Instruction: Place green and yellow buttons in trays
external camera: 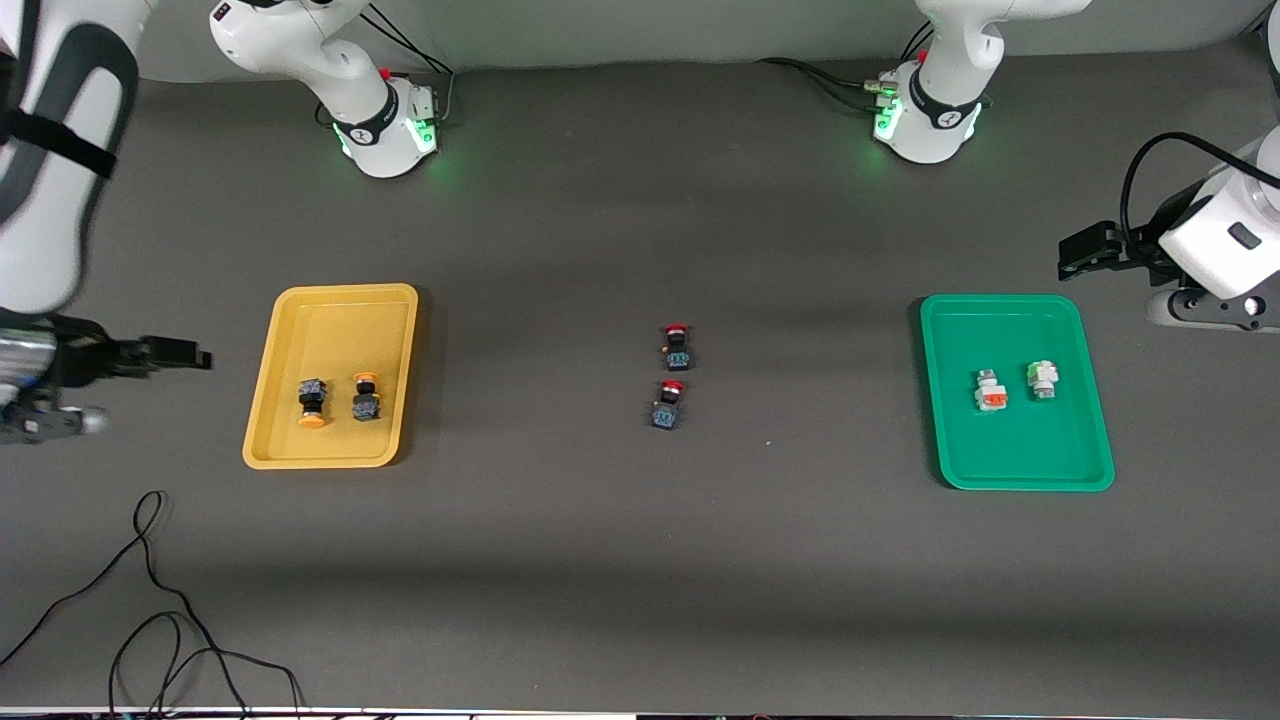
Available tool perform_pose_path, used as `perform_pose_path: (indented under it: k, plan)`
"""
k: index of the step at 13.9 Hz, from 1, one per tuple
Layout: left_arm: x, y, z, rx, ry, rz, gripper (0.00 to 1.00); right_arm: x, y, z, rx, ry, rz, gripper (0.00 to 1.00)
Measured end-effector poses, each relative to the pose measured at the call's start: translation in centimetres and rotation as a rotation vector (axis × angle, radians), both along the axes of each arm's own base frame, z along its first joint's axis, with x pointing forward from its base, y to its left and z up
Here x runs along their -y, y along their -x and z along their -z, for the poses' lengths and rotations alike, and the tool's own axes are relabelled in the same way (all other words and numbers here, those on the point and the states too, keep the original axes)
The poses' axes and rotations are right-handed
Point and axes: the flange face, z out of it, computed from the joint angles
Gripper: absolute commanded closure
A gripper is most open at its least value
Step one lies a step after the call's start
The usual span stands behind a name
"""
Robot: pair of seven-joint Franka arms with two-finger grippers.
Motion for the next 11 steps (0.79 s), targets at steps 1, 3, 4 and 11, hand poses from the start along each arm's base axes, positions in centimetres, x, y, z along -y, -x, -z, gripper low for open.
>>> perform_pose_path:
  k: [1, 3, 4, 11]
  plan:
    - [0.0, 0.0, 0.0, 0.000, 0.000, 0.000, 0.00, 0.2, 0.2, -2.1, 0.007, 0.014, 0.007, 0.01]
    - [0.0, 0.0, 0.0, 0.004, 0.000, 0.001, 0.00, 0.6, 0.7, -6.7, 0.039, 0.051, 0.011, 0.01]
    - [0.0, -0.1, -0.1, 0.007, 0.001, 0.001, 0.00, 0.5, 0.9, -8.8, 0.062, 0.069, 0.009, 0.00]
    - [0.0, -0.2, -0.1, 0.015, 0.001, 0.001, 0.00, -0.3, 0.9, -10.1, 0.068, 0.096, 0.027, 0.00]
